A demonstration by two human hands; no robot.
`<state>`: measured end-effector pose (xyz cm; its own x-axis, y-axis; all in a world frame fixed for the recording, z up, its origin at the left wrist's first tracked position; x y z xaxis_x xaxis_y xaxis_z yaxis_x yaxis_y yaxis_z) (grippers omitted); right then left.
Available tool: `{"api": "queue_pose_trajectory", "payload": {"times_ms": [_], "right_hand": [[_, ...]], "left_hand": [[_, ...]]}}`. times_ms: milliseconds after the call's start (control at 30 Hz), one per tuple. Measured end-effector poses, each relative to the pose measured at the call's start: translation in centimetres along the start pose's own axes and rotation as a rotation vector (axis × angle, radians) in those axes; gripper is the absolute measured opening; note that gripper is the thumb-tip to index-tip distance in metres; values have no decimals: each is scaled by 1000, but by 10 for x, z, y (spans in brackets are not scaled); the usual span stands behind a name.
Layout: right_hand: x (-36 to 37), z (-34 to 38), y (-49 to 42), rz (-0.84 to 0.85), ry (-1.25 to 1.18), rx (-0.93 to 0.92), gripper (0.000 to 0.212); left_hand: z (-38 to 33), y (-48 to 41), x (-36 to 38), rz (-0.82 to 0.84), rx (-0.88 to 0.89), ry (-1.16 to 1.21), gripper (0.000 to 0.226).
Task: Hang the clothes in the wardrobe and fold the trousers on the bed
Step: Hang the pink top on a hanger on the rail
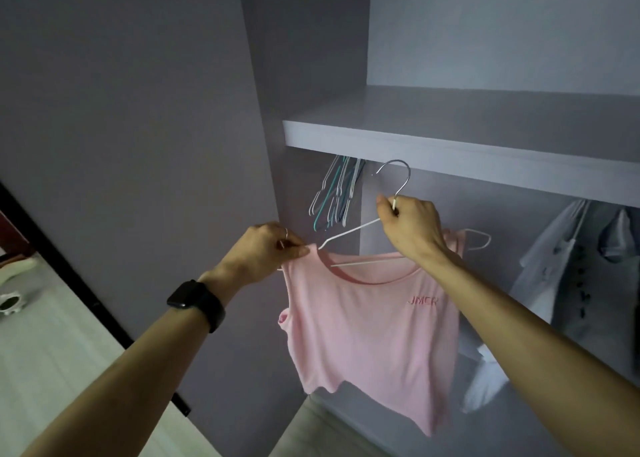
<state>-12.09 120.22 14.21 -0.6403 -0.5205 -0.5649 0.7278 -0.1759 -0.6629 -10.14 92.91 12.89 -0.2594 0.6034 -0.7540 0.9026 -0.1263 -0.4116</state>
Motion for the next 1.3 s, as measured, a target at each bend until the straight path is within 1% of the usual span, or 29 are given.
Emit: {"api": "queue_pose_trajectory", "payload": {"times_ms": [100, 267, 400, 533, 633, 700, 767, 800, 867, 900, 933, 967, 1000, 1033, 1067, 1100, 1133, 1167, 1200, 1233, 1267, 1300], "right_hand": [[3, 3, 8, 6, 0, 17, 54], [6, 9, 19, 31, 20, 32, 56], [7, 9, 31, 12, 18, 47, 57], [9, 7, 41, 9, 26, 51, 56], [7, 6, 45, 8, 25, 59, 56], [6, 10, 49, 21, 20, 49, 55], [5, 16, 55, 37, -5, 39, 52], [6, 21, 58, 55, -31, 45, 52], [4, 29, 62, 112, -106, 53, 52], [1, 30, 64, 130, -172, 59, 49], [-4, 28, 68, 129, -266, 83, 41], [-12, 21, 71, 87, -366, 126, 29], [-20, 10, 74, -6, -438, 181, 15], [-29, -8, 78, -130, -461, 262, 8], [-37, -29, 83, -244, -434, 372, 6], [-43, -50, 90, -306, -375, 497, 10], [-44, -67, 97, -279, -303, 614, 18], [-40, -80, 106, -180, -234, 691, 27], [-33, -87, 115, -45, -181, 725, 36], [-25, -89, 124, 82, -148, 724, 43], [-18, -88, 130, 162, -140, 705, 48], [-13, -85, 134, 190, -167, 687, 47]], "left_hand": [[7, 10, 8, 40, -16, -24, 9], [8, 21, 17, -17, -25, -39, 10], [10, 27, 23, -30, -18, -42, 12], [3, 32, 29, -31, 28, -58, 12], [-4, 34, 33, -14, -1, -62, 11], [-13, 37, 37, 33, 0, -81, 23], [-29, 37, 46, 81, 49, -109, 36], [-39, 36, 51, 88, 76, -104, 35], [-60, 30, 60, 92, 88, -29, 23], [-68, 26, 62, 87, 62, 29, 17], [-73, 22, 62, 75, 26, 87, 13], [-74, 20, 60, 61, -8, 138, 10], [-73, 18, 57, 50, -37, 173, 10], [-70, 16, 53, 48, -63, 190, 11], [-67, 16, 48, 48, -83, 193, 11], [-63, 14, 44, 46, -99, 190, 10], [-59, 13, 41, 40, -119, 185, 9], [-55, 13, 38, 35, -143, 176, 8], [-53, 13, 37, 31, -159, 165, 8], [-52, 13, 37, 26, -166, 156, 9], [-50, 14, 38, 21, -167, 151, 9], [-49, 16, 39, 20, -162, 150, 11]]}}
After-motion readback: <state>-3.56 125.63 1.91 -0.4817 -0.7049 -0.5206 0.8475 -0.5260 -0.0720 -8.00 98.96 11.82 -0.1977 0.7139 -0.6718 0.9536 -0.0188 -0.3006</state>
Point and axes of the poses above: each hand's wrist, its own y-axis away from the middle knuckle, its own x-axis out of the palm, z = x × y, the point moved 2 cm from there along -y, towards the middle knuckle, and after that the axes turned 13 degrees about -z, right-handed, at the moved point
